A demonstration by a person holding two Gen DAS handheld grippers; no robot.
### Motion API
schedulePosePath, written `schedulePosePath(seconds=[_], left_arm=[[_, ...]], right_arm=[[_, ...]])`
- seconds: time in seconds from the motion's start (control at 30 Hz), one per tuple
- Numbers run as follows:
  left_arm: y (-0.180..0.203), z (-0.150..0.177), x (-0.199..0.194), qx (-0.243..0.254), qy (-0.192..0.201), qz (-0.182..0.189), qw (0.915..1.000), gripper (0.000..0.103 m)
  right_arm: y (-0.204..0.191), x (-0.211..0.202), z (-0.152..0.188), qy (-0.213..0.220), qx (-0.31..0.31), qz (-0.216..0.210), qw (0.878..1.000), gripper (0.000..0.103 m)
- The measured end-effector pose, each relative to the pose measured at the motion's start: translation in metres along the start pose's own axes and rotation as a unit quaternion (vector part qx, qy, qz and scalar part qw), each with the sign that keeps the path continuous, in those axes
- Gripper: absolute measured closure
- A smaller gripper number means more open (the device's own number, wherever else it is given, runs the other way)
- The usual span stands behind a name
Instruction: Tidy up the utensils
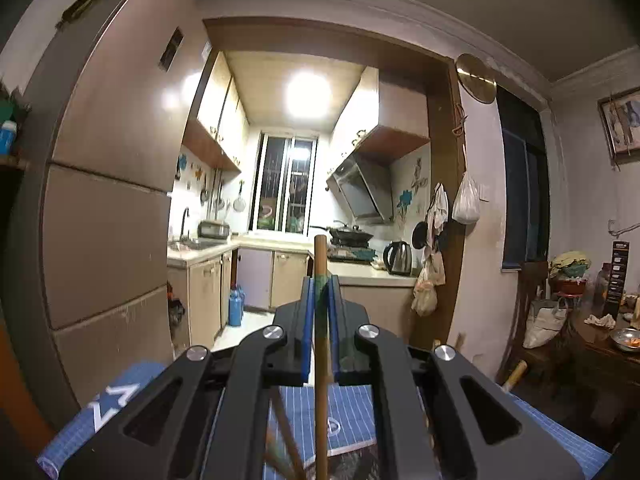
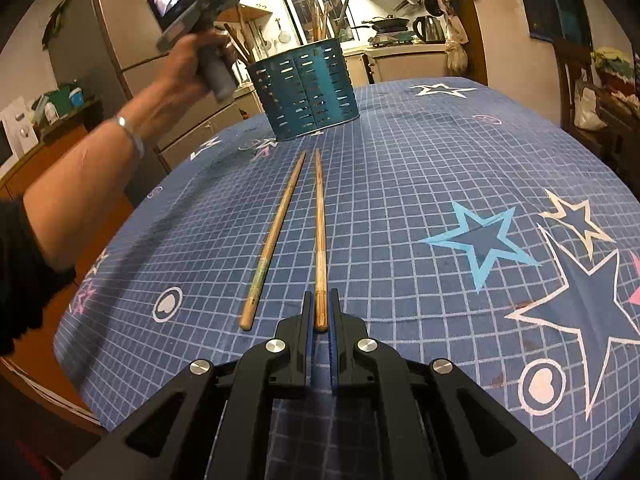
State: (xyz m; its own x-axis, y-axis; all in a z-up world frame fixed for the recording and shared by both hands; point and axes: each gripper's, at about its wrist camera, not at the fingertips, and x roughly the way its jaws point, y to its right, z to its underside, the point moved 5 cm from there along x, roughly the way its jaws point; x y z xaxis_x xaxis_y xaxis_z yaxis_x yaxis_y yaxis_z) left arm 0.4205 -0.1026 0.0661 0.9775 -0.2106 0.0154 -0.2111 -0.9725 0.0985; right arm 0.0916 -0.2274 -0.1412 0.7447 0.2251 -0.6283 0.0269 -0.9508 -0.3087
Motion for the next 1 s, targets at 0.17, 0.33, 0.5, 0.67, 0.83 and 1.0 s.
schedulePosePath(seconds=[0.17, 0.33, 0.5, 0.67, 0.83, 1.0], left_arm=[[-0.025, -0.023, -0.041, -0.029, 0.043, -0.035, 0.9981, 0.022], [-0.041, -0.049, -0.109, -0.025, 0.048, -0.006, 0.9985, 0.022], [-0.019, -0.018, -0.185, 0.08, -0.088, 0.073, 0.9902, 0.029], [0.018, 0.084, -0.244, 0.111, -0.332, 0.142, 0.9258, 0.062], [0.051, 0.157, -0.29, 0.075, -0.419, 0.165, 0.8895, 0.062], [0.074, 0.186, -0.289, 0.077, -0.434, 0.15, 0.8852, 0.062]], right_arm=[[0.004, -0.004, -0.001, 0.01, 0.008, -0.001, 1.0, 0.095], [0.009, -0.012, 0.0, 0.023, 0.011, 0.0, 1.0, 0.095], [0.021, -0.03, 0.0, 0.047, 0.008, 0.009, 0.999, 0.095], [0.029, -0.048, -0.002, 0.074, 0.003, 0.017, 0.997, 0.095], [0.034, -0.059, 0.001, 0.087, 0.0, 0.024, 0.996, 0.095], [0.04, -0.068, 0.01, 0.088, -0.002, 0.023, 0.996, 0.095]])
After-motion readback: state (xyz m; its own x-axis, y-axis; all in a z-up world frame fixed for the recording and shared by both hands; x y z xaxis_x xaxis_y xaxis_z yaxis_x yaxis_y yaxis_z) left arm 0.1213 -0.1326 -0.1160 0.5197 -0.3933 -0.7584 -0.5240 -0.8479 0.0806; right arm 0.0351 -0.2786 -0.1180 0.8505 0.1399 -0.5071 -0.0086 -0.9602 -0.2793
